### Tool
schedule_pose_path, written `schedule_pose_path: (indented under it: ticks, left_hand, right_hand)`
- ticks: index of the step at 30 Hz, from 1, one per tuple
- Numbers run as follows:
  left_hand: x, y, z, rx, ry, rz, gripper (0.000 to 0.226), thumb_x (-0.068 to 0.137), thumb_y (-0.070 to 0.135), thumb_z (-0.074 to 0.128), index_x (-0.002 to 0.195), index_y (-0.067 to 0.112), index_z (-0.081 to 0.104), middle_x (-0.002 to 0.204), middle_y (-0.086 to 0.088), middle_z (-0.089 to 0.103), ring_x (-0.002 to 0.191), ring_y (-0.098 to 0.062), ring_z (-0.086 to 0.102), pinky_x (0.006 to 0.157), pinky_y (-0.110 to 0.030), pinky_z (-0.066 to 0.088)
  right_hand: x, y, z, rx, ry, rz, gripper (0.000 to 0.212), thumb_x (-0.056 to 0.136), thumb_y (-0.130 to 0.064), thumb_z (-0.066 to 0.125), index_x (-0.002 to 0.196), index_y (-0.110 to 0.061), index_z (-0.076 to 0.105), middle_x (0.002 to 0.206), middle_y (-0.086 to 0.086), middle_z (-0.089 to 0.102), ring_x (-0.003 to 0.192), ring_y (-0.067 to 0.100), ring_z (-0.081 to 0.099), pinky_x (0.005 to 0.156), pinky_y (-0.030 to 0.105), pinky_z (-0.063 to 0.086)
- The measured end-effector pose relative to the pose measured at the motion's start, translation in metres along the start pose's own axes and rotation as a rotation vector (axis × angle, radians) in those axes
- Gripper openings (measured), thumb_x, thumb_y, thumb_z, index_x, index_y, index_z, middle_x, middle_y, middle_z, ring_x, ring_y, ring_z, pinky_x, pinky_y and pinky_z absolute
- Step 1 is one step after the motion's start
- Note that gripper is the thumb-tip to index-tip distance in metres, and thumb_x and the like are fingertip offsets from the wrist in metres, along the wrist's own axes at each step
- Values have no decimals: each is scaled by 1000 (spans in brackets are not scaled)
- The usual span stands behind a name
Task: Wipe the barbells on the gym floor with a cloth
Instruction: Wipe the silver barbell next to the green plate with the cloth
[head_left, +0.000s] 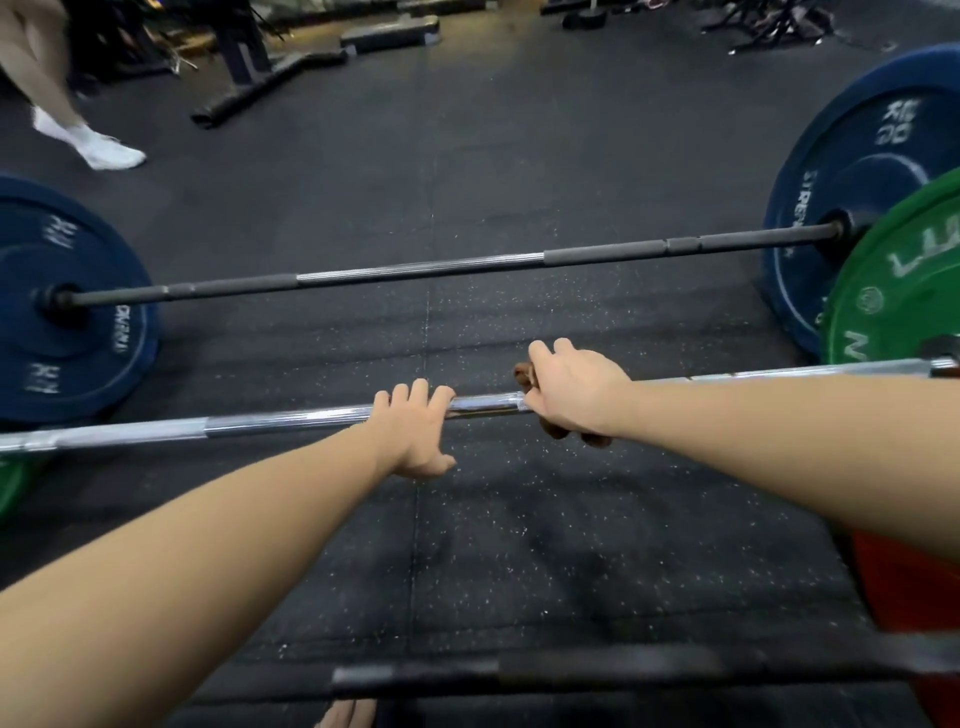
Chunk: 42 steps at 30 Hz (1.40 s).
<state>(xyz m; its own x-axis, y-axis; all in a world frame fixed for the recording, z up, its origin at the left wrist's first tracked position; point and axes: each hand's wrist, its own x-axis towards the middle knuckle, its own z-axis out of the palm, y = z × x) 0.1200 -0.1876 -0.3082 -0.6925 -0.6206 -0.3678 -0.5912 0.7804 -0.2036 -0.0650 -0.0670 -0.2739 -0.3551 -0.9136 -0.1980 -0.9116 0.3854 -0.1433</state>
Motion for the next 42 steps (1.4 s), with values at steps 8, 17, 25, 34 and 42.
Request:
schedule_pose_path:
  ticks: [8,17,25,34,42]
  left_hand:
    - [0,0,-3,-17,-31,-11,88,87,64,61,153,24,19,144,-8,36,133,-33,38,111,-47,31]
    - [-1,-3,-3,-29,-22,12,84,87,61,61,151,24,22,140,-7,36,128,-31,39,109,-46,31]
    - [0,-4,-6,-24,-46,27,87,88,60,63,154,24,18,142,-8,34,131,-32,38,111,-47,31]
    - [-2,-2,-3,-17,-9,16,84,88,56,64,152,24,19,141,-8,34,130,-32,38,108,-45,31]
    - [-3,-9,3,-46,42,70,81,88,59,61,150,22,23,138,-7,35,124,-31,39,105,-47,32]
  right_hand:
    - [-9,42,-21,-56,-53,174,17,94,-31,45,100,-16,41,90,4,56,71,30,57,63,38,45]
    - [1,26,-12,-116,-58,215,20,97,-30,48,104,-14,38,103,10,49,81,33,51,64,39,43]
    - [3,-21,0,31,-31,77,20,99,-31,45,105,-16,31,102,10,40,92,37,53,71,41,41]
    - [-10,40,-16,-99,-24,265,18,95,-30,49,103,-16,40,96,7,52,74,31,57,59,35,37]
    - [8,1,-4,-133,7,204,18,96,-24,52,102,-15,38,105,11,52,70,30,53,48,34,32]
